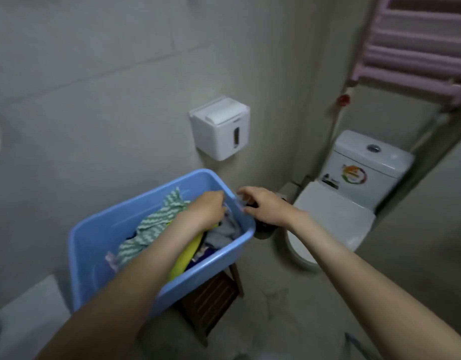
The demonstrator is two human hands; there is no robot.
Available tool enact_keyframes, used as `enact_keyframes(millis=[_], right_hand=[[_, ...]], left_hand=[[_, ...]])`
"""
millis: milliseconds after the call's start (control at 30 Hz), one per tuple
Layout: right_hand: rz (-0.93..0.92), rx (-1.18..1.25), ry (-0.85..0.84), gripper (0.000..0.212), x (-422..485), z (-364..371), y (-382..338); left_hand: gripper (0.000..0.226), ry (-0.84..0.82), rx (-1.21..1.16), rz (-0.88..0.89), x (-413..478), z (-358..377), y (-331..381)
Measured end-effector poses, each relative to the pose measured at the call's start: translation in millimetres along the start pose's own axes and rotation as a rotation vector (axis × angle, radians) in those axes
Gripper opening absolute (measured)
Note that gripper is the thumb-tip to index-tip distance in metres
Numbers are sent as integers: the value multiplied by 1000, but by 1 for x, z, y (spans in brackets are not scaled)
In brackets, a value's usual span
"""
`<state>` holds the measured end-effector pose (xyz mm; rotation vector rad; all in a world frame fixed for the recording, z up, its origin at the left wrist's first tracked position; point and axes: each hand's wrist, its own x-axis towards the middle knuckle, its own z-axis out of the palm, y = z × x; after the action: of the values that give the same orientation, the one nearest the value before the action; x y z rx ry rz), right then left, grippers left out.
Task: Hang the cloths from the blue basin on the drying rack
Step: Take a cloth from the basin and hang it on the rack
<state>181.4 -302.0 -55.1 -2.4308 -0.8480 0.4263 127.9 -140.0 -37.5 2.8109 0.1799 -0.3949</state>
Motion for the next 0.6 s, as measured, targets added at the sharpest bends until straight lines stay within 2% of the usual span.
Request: enact_keyframes(millis=[133, 267, 367, 433, 500, 600], right_hand=[[-78, 19, -167, 49, 49, 28, -40], [-164, -7, -352, 43, 79, 62, -73], [-245, -32, -482, 41, 85, 79, -87], [-325, -103, -519, 41, 85, 94, -93], [-386, -139, -475, 25, 84, 104, -97], [-372, -6, -405, 3, 85, 106, -101]], left_hand=[[32, -50, 86, -154, -5, -8, -66], [31, -260, 148, -208, -26, -23, -102], [50, -400, 68, -239, -34, -18, -124], [58, -434, -6, -238, -43, -7, -136], [48, -414, -22, -249, -41, 8, -151], [24, -305, -91, -269, -51, 1, -140]])
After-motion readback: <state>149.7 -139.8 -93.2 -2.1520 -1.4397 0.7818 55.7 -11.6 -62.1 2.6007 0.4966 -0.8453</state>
